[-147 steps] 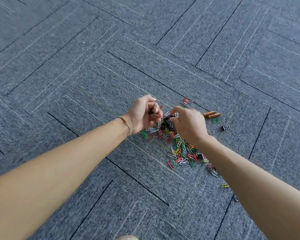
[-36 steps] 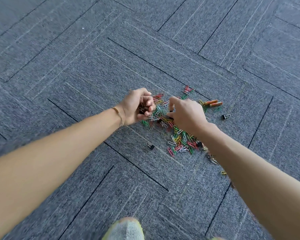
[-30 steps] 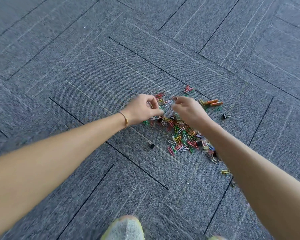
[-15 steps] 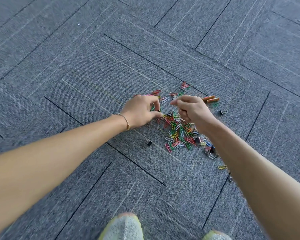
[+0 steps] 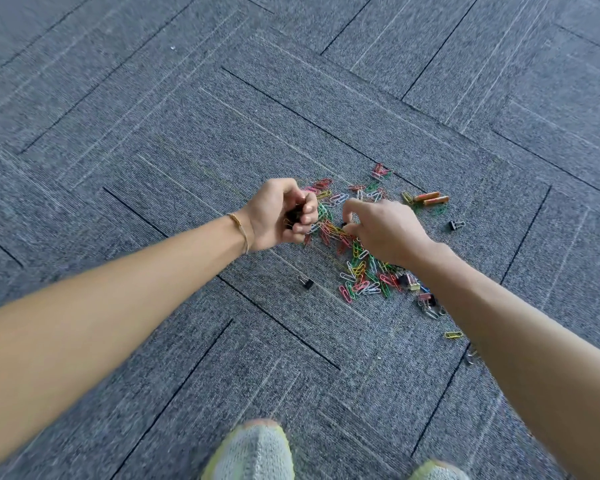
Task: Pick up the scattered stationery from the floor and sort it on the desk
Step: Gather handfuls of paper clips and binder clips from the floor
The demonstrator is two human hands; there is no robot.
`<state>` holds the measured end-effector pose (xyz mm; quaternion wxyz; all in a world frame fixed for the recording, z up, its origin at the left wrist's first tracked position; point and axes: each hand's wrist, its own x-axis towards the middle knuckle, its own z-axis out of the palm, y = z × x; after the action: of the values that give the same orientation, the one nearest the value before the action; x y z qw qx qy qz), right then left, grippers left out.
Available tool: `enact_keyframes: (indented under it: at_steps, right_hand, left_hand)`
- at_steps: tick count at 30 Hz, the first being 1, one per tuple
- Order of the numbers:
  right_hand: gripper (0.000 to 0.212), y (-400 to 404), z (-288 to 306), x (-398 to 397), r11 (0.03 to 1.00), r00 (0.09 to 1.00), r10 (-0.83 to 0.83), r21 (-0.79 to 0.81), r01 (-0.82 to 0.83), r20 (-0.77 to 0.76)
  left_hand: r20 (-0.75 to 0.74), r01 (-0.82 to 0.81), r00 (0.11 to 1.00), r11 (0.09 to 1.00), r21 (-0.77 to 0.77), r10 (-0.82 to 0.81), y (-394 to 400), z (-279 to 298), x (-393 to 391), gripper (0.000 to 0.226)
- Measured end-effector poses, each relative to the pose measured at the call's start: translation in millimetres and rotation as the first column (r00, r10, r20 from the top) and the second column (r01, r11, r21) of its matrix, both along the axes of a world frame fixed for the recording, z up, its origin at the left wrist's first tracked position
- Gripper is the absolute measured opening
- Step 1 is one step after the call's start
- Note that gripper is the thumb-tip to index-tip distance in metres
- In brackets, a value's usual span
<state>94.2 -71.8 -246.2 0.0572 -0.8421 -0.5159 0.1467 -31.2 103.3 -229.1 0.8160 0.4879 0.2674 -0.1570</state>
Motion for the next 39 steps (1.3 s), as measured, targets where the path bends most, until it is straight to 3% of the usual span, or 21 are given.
enact_keyframes:
  at_steps: [2,5,7,8,9,11,12,14,15,16,19,21,23,25,27,31,34,36,39]
  right_hand:
    - [0.014,2,-3,0,1.0,1.0,0.002,0.008,-0.002,0.022]
    - [0.015,5,-5,-1,0.999,0.999,-0.039,0.006,0.039,0.023]
    - [0.017,9,-3,-4,0.987,0.978,-0.155,0.03,0.16,-0.138]
    - [0.016,10,-1,-5,0.96,0.914,-0.242,0.055,0.274,-0.324]
    - [0.016,9,2,-6,0.911,0.767,-0.308,0.058,0.408,-0.563]
    - [0.02,6,8,-9,0.796,0.305,-0.257,-0.021,0.605,-0.917]
    - [0.023,4,10,-10,0.768,0.119,-0.178,-0.062,0.638,-0.977]
    - [0.028,1,12,-14,0.755,-0.114,-0.052,-0.113,0.645,-0.992]
    - [0.025,0,13,-16,0.757,-0.187,-0.003,-0.124,0.642,-0.982]
    - [0.021,0,14,-18,0.757,-0.243,0.043,-0.127,0.641,-0.969]
    - [0.018,-3,19,-22,0.744,-0.356,0.155,-0.128,0.656,-0.922]
    - [0.025,-4,20,-22,0.732,-0.391,0.185,-0.139,0.667,-0.902]
    - [0.037,-4,19,-23,0.72,-0.411,0.174,-0.17,0.673,-0.895]
    - [0.045,-6,19,-23,0.703,-0.416,0.147,-0.201,0.682,-0.898]
    - [0.048,-8,21,-20,0.701,-0.364,0.086,-0.204,0.684,-0.927]
    - [0.037,-13,31,-7,0.744,-0.268,0.001,-0.178,0.644,-0.963]
    - [0.028,-25,50,11,0.808,-0.154,-0.097,-0.169,0.565,-0.983]
    - [0.024,-35,67,24,0.846,-0.073,-0.192,-0.202,0.494,-0.979]
    - [0.033,-58,91,40,0.859,0.066,-0.349,-0.29,0.422,-0.935]
  left_hand:
    - [-0.039,0.033,0.999,0.998,0.056,-0.031,1,-2,-4,0.039]
    - [-0.101,0.155,0.986,0.942,0.297,-0.13,-2,-7,-14,0.044]
    - [-0.133,0.228,0.973,0.895,0.383,-0.191,-4,-8,-20,0.037]
    - [-0.144,0.25,0.967,0.89,0.381,-0.21,-4,-9,-23,0.032]
    - [-0.15,0.264,0.963,0.894,0.363,-0.223,-4,-9,-25,0.026]
    - [-0.151,0.278,0.959,0.9,0.336,-0.24,-3,-7,-27,0.022]
    - [-0.151,0.283,0.958,0.896,0.343,-0.245,-4,-7,-28,0.022]
    - [-0.169,0.307,0.951,0.86,0.408,-0.26,-8,-6,-30,0.02]
    - [-0.184,0.34,0.94,0.801,0.492,-0.286,-11,-6,-32,0.022]
    - [-0.205,0.385,0.921,0.687,0.616,-0.332,-14,-5,-33,0.028]
    - [-0.354,0.455,0.808,0.118,0.883,-0.471,-28,-3,-42,0.053]
    - [-0.455,0.421,0.726,-0.19,0.887,-0.516,-37,-3,-49,0.059]
    - [-0.509,0.343,0.659,-0.38,0.859,-0.554,-44,-6,-54,0.058]
    - [-0.525,0.29,0.634,-0.455,0.842,-0.567,-47,-9,-58,0.054]
    - [-0.529,0.265,0.621,-0.48,0.836,-0.579,-49,-10,-59,0.046]
    - [-0.503,0.253,0.596,-0.448,0.858,-0.627,-53,-6,-59,0.03]
    - [-0.427,0.247,0.646,-0.356,0.901,-0.632,-53,1,-53,0.03]
    - [-0.326,0.23,0.713,-0.232,0.945,-0.621,-53,9,-46,0.033]
    - [-0.126,0.232,0.794,0.105,0.967,-0.595,-64,27,-29,0.034]
